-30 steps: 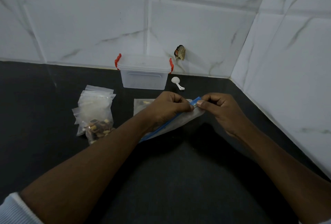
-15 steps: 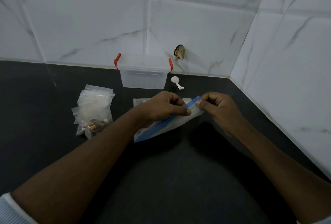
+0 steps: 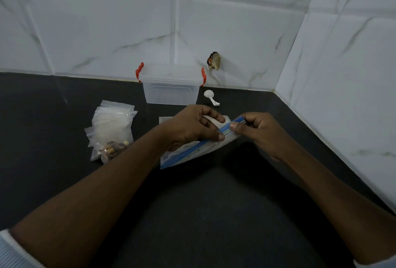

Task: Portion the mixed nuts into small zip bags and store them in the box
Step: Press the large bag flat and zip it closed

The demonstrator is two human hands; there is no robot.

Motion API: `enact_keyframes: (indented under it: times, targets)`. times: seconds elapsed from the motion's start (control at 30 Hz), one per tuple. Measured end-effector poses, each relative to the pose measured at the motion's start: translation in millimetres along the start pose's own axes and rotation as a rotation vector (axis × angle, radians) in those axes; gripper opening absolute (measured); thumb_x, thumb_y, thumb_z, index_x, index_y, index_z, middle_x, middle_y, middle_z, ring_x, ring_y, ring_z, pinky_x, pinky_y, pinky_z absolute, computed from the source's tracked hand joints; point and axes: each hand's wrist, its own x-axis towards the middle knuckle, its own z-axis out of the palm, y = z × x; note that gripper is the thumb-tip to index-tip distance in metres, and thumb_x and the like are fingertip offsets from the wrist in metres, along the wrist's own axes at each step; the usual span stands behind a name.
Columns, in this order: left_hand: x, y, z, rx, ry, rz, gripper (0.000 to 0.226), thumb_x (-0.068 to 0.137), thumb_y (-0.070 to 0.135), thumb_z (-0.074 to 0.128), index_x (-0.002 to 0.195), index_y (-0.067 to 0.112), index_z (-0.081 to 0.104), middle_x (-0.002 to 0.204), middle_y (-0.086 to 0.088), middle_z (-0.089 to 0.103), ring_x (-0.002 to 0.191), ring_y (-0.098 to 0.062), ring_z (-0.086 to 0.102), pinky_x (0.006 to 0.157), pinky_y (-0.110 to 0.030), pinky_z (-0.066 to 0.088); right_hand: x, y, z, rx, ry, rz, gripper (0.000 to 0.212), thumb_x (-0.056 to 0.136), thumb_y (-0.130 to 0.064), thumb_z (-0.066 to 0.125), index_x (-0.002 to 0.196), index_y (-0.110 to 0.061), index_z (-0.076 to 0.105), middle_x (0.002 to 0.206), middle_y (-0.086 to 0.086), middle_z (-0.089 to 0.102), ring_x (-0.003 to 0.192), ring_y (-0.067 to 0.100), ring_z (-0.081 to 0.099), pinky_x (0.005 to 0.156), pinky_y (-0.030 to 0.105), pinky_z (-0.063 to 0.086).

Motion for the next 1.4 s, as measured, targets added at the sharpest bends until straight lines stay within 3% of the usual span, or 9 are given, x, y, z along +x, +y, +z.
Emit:
enact_keyframes:
  times: [0.27,0.47,0.63,0.77,0.93,1.0,1.13,1.27,1.4]
  targets:
    - [1.2,0.6,0.5,-0.036,-0.007,0.009,0.038,0.081,0.0,0.08,0.114,0.008,0.065,0.08,-0.006,0.076,0.073,-0.014,0.072,0.067,-0.023,0.053,-0.4,-2.6,0.5,-0.046,-0.029,-0.057,0.009,0.098,-0.016,0.067,0.094,-0.022,0.073,0.085,-0.01,0.074,0.075,0.006,0.067,0.07,0.016,0.052]
    - [2.4,1.6,-0.1,-0.03,0.003,-0.058,0.038,0.081,0.002,0.08,0.114,0.015,0.068,0.09,-0.011,0.077,0.07,-0.013,0.068,0.063,-0.024,0.051,-0.3,-2.6,-0.3,-0.044,0.048,-0.072,0.007,0.095,-0.019,0.071,0.095,-0.022,0.078,0.08,0.003,0.074,0.068,0.007,0.064,0.064,0.016,0.05]
    - [-1.5,2.7,-8.0,0.045,-0.051,-0.104,0.046,0.082,0.004,0.08,0.121,0.02,0.062,0.088,-0.004,0.078,0.076,-0.013,0.073,0.065,-0.023,0.056,0.8,4.0,-2.6,-0.068,0.051,-0.007,0.017,0.094,-0.032,0.07,0.097,-0.018,0.079,0.087,0.007,0.075,0.085,0.033,0.069,0.076,0.046,0.058]
    - [-1.7,-1.1,-7.9,0.07,-0.055,-0.075,0.049,0.081,0.004,0.08,0.124,0.019,0.06,0.089,-0.008,0.078,0.087,-0.024,0.075,0.082,-0.033,0.061,-0.7,1.9,-5.0,0.011,-0.02,0.019,0.017,0.09,-0.033,0.07,0.098,-0.02,0.077,0.095,-0.001,0.077,0.09,0.02,0.071,0.078,0.031,0.06]
    - [1.5,-1.3,-5.8,0.059,-0.062,-0.057,0.043,0.081,0.001,0.079,0.116,0.012,0.056,0.075,-0.005,0.073,0.074,-0.019,0.072,0.083,-0.035,0.059,-2.6,0.1,-6.6,0.058,-0.06,0.017,0.009,0.091,-0.017,0.074,0.097,-0.023,0.076,0.094,-0.003,0.078,0.088,0.014,0.073,0.076,0.02,0.058]
    - [2.6,-0.8,-7.1,0.066,-0.084,-0.079,0.042,0.081,0.002,0.08,0.114,0.013,0.057,0.075,-0.004,0.073,0.074,-0.02,0.07,0.085,-0.037,0.058,-3.0,-0.6,-6.3,0.036,-0.067,0.004,0.009,0.091,-0.017,0.074,0.096,-0.025,0.076,0.094,-0.001,0.077,0.088,0.016,0.072,0.076,0.019,0.057]
    - [-0.8,0.9,-15.1,0.072,-0.104,-0.159,0.049,0.08,0.005,0.082,0.121,0.018,0.059,0.087,-0.005,0.075,0.075,-0.017,0.067,0.067,-0.029,0.053,-1.9,-0.2,-5.8,-0.004,-0.078,0.002,0.007,0.092,-0.018,0.073,0.094,-0.025,0.075,0.094,-0.006,0.076,0.088,0.012,0.071,0.074,0.017,0.056]
    - [-4.9,-0.3,-24.5,0.098,-0.075,-0.192,0.053,0.079,0.008,0.083,0.123,0.025,0.059,0.106,-0.009,0.075,0.092,-0.023,0.07,0.08,-0.037,0.057,-1.4,0.4,-12.5,0.023,-0.066,0.022,0.006,0.092,-0.016,0.073,0.096,-0.02,0.075,0.092,-0.008,0.077,0.086,0.008,0.072,0.073,0.016,0.055]
    - [-6.0,-0.2,-25.2,0.104,-0.068,-0.177,0.055,0.078,0.006,0.083,0.123,0.024,0.057,0.105,-0.011,0.076,0.092,-0.026,0.071,0.083,-0.038,0.057,-1.9,2.9,-14.4,0.019,-0.058,0.008,0.009,0.09,-0.022,0.075,0.098,-0.018,0.078,0.092,0.001,0.077,0.086,0.019,0.071,0.077,0.026,0.058]
